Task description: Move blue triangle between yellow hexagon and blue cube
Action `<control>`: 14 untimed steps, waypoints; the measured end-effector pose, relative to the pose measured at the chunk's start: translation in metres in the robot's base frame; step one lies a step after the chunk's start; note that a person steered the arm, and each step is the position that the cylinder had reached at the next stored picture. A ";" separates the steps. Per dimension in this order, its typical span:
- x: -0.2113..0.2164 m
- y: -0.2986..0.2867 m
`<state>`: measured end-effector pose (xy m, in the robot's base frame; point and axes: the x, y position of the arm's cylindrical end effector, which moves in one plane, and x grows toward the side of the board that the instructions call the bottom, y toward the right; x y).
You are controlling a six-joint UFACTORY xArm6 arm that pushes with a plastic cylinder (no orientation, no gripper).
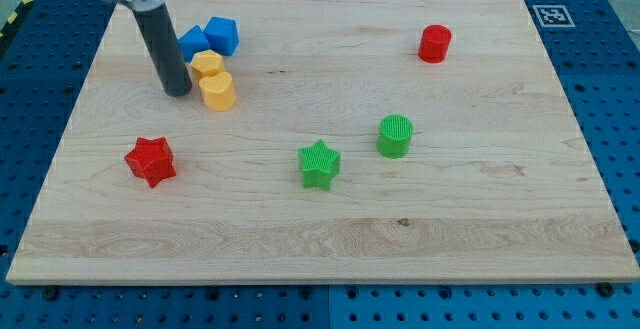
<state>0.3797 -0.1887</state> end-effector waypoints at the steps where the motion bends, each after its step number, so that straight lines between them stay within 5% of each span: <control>1: -0.035 -0.024; 7: -0.082 -0.024; 9: -0.080 0.008; 11: -0.065 -0.028; 14: -0.058 0.033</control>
<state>0.3217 -0.1559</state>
